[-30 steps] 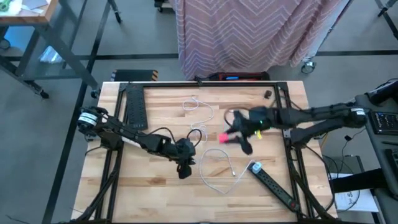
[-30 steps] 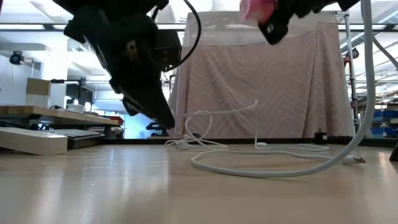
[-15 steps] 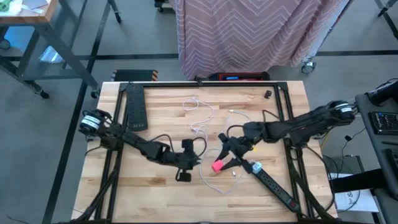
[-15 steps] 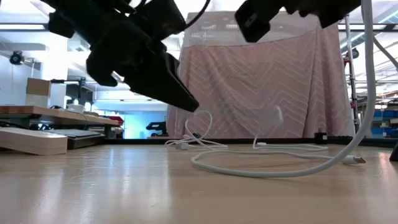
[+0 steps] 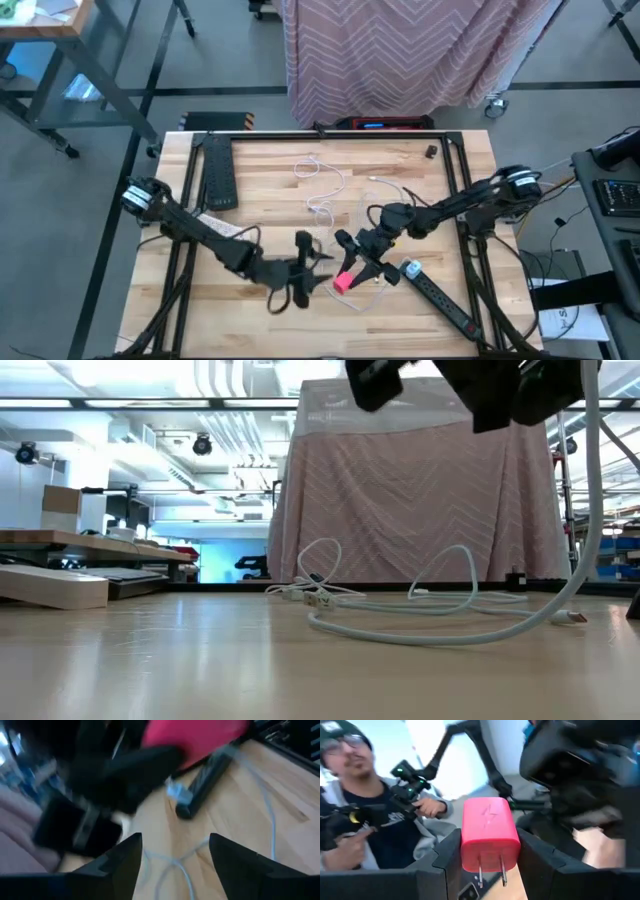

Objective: Insert USB
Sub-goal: Insert the white USB cable into the pink charger adapter

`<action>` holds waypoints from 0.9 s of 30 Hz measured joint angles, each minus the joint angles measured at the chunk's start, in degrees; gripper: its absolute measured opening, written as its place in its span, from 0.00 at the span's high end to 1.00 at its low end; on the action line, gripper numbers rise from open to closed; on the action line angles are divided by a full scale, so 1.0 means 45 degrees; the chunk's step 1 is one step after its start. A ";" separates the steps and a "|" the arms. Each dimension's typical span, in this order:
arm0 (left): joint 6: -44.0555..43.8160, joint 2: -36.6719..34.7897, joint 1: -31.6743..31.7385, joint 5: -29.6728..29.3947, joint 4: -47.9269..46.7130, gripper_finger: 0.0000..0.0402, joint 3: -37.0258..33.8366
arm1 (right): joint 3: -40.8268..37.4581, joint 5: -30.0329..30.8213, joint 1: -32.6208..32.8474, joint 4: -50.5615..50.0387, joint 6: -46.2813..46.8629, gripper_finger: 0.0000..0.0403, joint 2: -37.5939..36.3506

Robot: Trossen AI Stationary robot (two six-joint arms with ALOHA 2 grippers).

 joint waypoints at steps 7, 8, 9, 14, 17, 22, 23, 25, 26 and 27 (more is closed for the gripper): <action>0.2666 0.0005 -0.0654 -0.1218 0.0492 0.44 0.0961 | 0.0000 -0.0449 0.0090 0.1950 0.0710 0.66 0.0348; 0.2872 0.0010 -0.0654 -0.1174 0.0566 0.44 0.1136 | 0.0000 -0.0450 0.0087 0.1937 0.0694 0.66 0.0344; 0.3061 0.0010 -0.0649 -0.1076 0.0636 0.44 0.1308 | 0.0000 -0.0449 0.0099 0.1938 0.0692 0.66 0.0343; 0.3897 0.0019 -0.0684 -0.0101 0.0557 0.46 0.2168 | 0.0004 -0.0520 0.0120 0.2140 0.0668 0.66 0.0301; 0.3928 0.0078 -0.0676 0.1266 0.0595 0.47 0.2556 | 0.0005 -0.0460 0.0121 0.2252 0.0648 0.66 0.0202; 0.4385 0.0272 -0.0654 0.1278 0.0561 0.47 0.2955 | 0.0317 -0.0645 0.0112 0.2361 0.0742 0.66 0.0174; 0.4448 0.0354 -0.0649 0.1290 0.0556 0.46 0.3052 | 0.0387 -0.0741 0.0117 0.2408 0.0765 0.66 0.0170; 0.4649 0.0486 -0.0644 0.1275 0.0552 0.45 0.3244 | 0.0535 -0.1063 0.0143 0.2411 0.0794 0.66 0.0163; 0.4775 0.0522 -0.0649 0.1275 0.0556 0.45 0.3275 | 0.0620 -0.1172 0.0166 0.2378 0.0861 0.66 0.0163; 0.4899 0.0569 -0.0630 0.1268 0.0579 0.44 0.3318 | 0.0707 -0.1210 0.0203 0.2344 0.0910 0.66 0.0163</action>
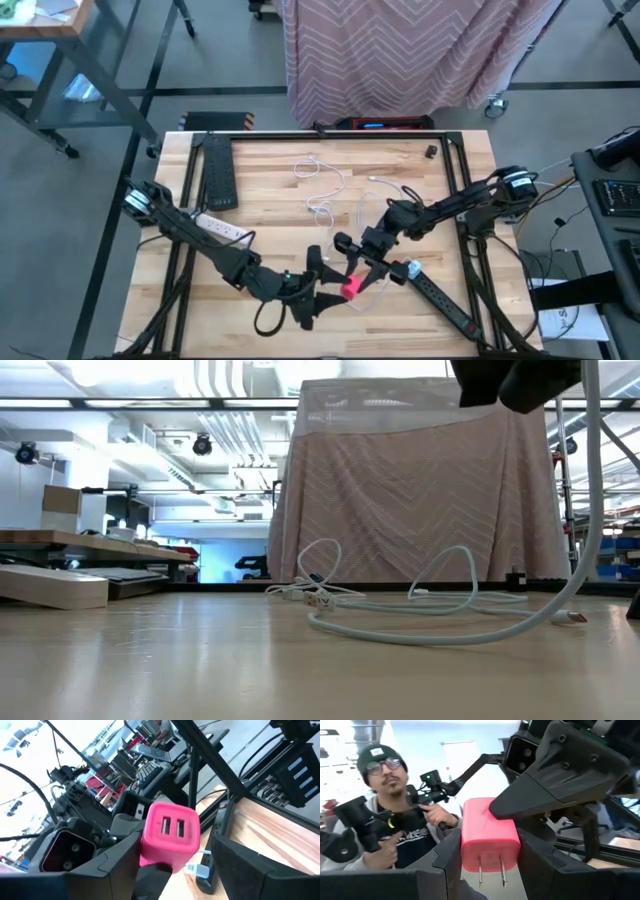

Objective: Insert USB
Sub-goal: Insert the white USB cable into the pink charger adapter

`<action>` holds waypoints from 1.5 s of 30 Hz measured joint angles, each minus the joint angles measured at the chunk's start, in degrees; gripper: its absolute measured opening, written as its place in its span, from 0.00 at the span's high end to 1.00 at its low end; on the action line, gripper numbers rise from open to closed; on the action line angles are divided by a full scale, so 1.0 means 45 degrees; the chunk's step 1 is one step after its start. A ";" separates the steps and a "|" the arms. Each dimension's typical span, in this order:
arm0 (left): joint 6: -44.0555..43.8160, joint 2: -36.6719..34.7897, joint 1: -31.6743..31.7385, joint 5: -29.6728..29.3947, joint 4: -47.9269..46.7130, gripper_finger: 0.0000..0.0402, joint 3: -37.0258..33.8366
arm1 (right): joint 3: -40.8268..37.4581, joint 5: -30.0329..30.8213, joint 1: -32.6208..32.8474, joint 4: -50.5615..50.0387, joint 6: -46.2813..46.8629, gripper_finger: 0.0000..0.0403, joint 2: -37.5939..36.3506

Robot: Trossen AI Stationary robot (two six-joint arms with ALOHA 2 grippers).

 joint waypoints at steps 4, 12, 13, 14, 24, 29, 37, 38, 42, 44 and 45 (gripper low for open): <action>0.0234 0.0057 0.0016 0.0042 0.0114 0.44 0.0147 | 0.0289 -0.0122 0.0109 -0.0114 0.0081 0.66 -0.0001; 0.0654 0.0081 0.0214 0.0596 0.0451 0.49 0.0068 | 0.0327 0.0003 0.0111 -0.0242 -0.0005 0.66 -0.0015; 0.0659 0.0077 0.0282 0.0608 0.0496 0.50 0.0012 | 0.0327 0.0057 0.0108 -0.0261 -0.0002 0.66 -0.0015; 0.0657 0.0077 0.0341 0.0623 0.0567 0.51 -0.0029 | 0.0327 0.0090 0.0108 -0.0288 0.0032 0.66 -0.0015; 0.0530 0.0077 0.0430 0.0756 0.0623 0.60 -0.0145 | 0.0322 0.0203 0.0103 -0.0378 0.0029 0.66 -0.0015; 0.0507 0.0078 0.0419 0.0846 0.0606 0.58 -0.0161 | 0.0322 0.0203 0.0103 -0.0418 -0.0029 0.66 0.0002; 0.0361 0.0077 0.0385 0.0992 0.0544 0.48 -0.0261 | 0.0322 0.0204 0.0103 -0.0362 -0.0063 0.66 0.0204; 0.0302 0.0077 0.0385 0.1007 0.0546 0.47 -0.0261 | 0.0322 0.0222 0.0103 -0.0307 -0.0072 0.66 0.0243; 0.0210 0.0077 0.0370 0.1087 0.0575 0.48 -0.0261 | 0.0322 0.0277 0.0098 -0.0387 -0.0068 0.66 0.0267; 0.0180 0.0077 0.0365 0.1086 0.0672 0.50 -0.0261 | 0.0322 0.0271 0.0098 -0.0376 -0.0068 0.66 0.0267; 0.0172 0.0077 0.0365 0.1086 0.0689 0.51 -0.0261 | 0.0322 0.0271 0.0094 -0.0380 -0.0068 0.66 0.0267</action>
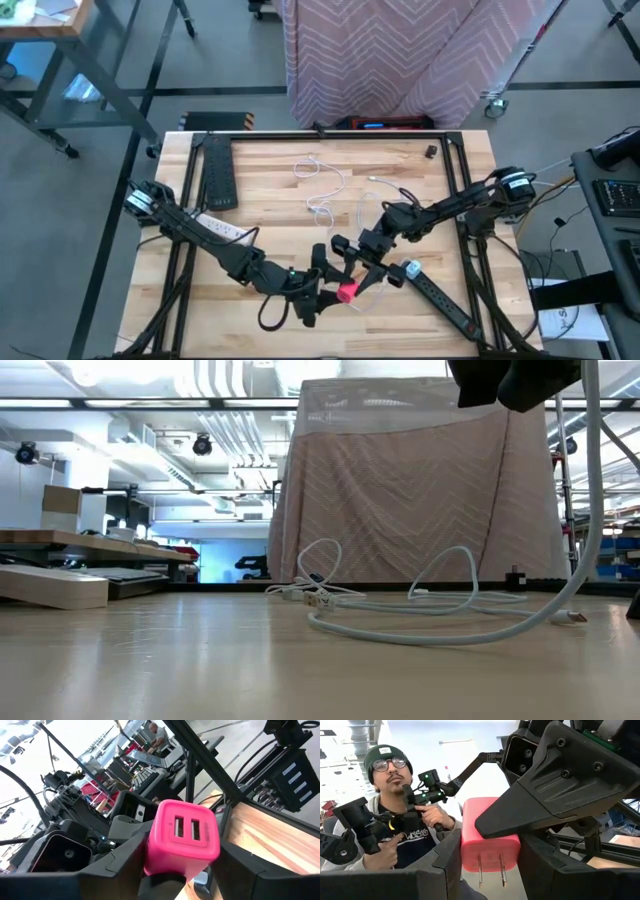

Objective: Insert USB
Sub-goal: Insert the white USB cable into the pink charger adapter

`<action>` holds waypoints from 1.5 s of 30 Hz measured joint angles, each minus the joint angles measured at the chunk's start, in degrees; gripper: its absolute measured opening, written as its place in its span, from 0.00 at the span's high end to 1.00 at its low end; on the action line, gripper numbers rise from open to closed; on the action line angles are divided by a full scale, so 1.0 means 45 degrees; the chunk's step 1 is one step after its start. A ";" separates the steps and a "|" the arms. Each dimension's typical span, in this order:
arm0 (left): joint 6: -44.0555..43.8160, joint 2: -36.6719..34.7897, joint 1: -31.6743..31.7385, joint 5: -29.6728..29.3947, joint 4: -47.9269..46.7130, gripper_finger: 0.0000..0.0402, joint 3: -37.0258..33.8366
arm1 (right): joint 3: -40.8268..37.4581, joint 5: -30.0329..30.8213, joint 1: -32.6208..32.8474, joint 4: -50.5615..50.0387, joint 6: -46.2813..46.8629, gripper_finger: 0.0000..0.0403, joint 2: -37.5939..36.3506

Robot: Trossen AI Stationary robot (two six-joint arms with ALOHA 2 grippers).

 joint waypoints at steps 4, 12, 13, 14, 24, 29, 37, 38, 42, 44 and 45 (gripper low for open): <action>-0.0008 0.0000 0.0000 -0.0063 0.0072 0.58 0.0000 | 0.0000 -0.0005 0.0005 -0.0010 0.0010 0.66 0.0000; -0.0265 -0.0010 0.0000 -0.0068 0.0170 0.62 0.0000 | 0.0000 -0.0024 0.0005 -0.0010 0.0092 0.66 0.0000; -0.0334 -0.0010 0.0000 -0.0068 0.0184 0.62 0.0000 | 0.0000 -0.0024 0.0005 -0.0013 0.0097 0.66 0.0000; -0.0379 -0.0010 0.0000 -0.0068 0.0188 0.62 0.0000 | 0.0000 -0.0024 0.0005 -0.0028 0.0098 0.66 0.0000; -0.1114 -0.0378 -0.0226 -0.1180 -0.0520 0.66 -0.0015 | -0.0010 0.0058 -0.0102 -0.0433 0.0044 0.45 -0.0068; -0.1938 -0.1564 -0.1139 -0.3625 -0.2467 0.66 -0.0015 | 0.0000 0.0171 -0.0561 -0.2524 -0.0724 0.27 -0.1099; -0.9273 -0.3747 -0.1456 -0.4734 -0.9622 0.66 -0.0453 | 0.0000 0.7109 -0.0544 -1.0148 -0.4541 0.25 -0.3226; -1.0234 -0.3939 -0.1371 -0.4724 -1.0439 0.66 -0.0604 | 0.0000 0.8060 -0.0496 -1.0796 -0.4557 0.26 -0.3238; -1.2357 -0.4926 -0.0894 -0.4427 -1.1245 0.66 -0.1801 | -0.0006 0.9738 -0.0337 -1.1941 -0.4324 0.31 -0.2663; -1.2687 -0.5393 -0.0534 -0.3752 -1.0849 0.66 -0.2586 | -0.0005 1.0143 -0.0278 -1.2209 -0.4012 0.35 -0.2005; -1.2767 -0.5600 -0.0377 -0.3442 -1.0460 0.66 -0.2967 | -0.0007 1.0339 -0.0262 -1.2230 -0.3767 0.37 -0.1621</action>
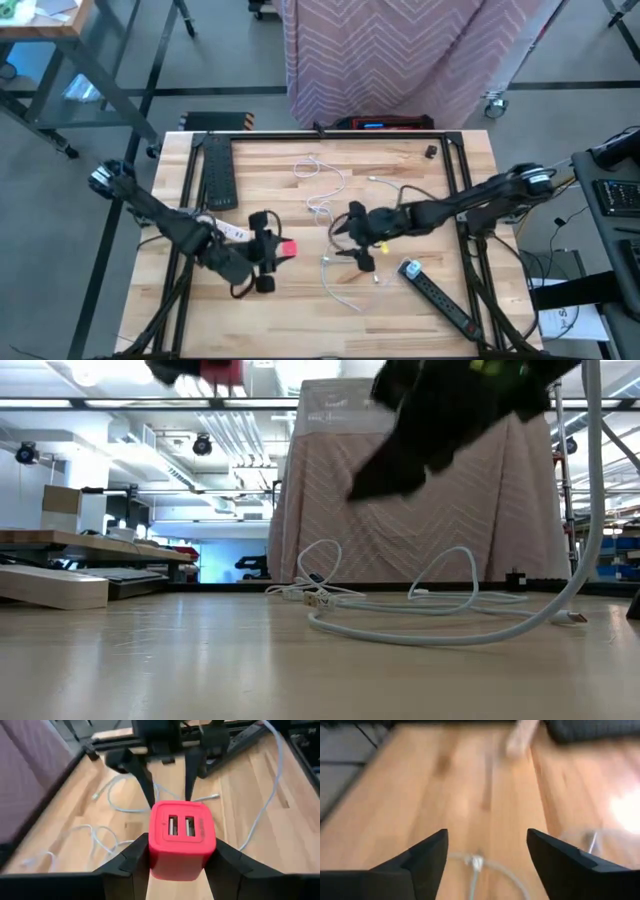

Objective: Insert USB
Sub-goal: Insert the white USB cable into the pink charger adapter

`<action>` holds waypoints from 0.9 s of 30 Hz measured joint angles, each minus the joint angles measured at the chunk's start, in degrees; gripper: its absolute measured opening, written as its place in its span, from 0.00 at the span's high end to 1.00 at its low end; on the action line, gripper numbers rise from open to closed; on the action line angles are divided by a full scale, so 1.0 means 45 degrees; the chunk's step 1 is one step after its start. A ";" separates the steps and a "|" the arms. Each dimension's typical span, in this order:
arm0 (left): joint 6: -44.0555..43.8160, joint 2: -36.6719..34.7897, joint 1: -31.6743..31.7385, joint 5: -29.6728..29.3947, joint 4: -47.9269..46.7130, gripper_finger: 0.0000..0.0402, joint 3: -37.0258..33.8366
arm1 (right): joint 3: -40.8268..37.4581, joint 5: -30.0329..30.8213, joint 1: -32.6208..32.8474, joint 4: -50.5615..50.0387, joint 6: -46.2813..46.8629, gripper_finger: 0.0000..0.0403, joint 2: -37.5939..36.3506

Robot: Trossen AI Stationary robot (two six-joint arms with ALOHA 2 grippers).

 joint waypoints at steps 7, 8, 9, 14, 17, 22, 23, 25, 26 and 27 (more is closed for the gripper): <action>-0.0405 -0.1261 0.0691 0.0882 0.1192 0.66 -0.1973 | 0.0225 0.0317 0.0211 0.0546 0.0797 0.52 0.2710; -0.0492 -0.1393 0.0758 0.0882 0.1195 0.66 -0.2107 | 0.0389 0.0313 0.0296 0.0536 0.0690 0.53 0.3062; -0.0533 -0.1503 0.0828 0.0864 0.1195 0.66 -0.2208 | 0.0586 0.0317 0.0382 0.0519 0.0572 0.55 0.3385; -0.0497 -0.1661 0.0889 0.0649 0.1236 0.66 -0.2356 | 0.1898 0.0849 0.0700 -0.0311 0.0074 0.61 0.4591; -0.0422 -0.1618 0.0897 0.0620 0.1281 0.66 -0.2304 | 0.2705 0.1843 0.0810 -0.1621 -0.0053 0.64 0.5146; -0.0178 -0.1474 0.0897 0.0354 0.1337 0.65 -0.2264 | 0.3421 0.2356 0.0915 -0.2223 0.0142 0.69 0.5740; -0.0158 -0.1455 0.0900 0.0311 0.1324 0.66 -0.2264 | 0.3498 0.2347 0.0920 -0.2249 0.0202 0.71 0.5816; -0.0068 -0.1443 0.0916 0.0280 0.1363 0.66 -0.2264 | 0.3632 0.2346 0.0920 -0.2257 0.0295 0.73 0.5907; 0.0031 -0.1443 0.0916 0.0268 0.1369 0.66 -0.2264 | 0.3671 0.2335 0.0920 -0.2256 0.0386 0.75 0.5948; 0.0120 -0.1443 0.0918 0.0127 0.1467 0.66 -0.2264 | 0.3721 0.2323 0.0918 -0.2259 0.0486 0.77 0.5971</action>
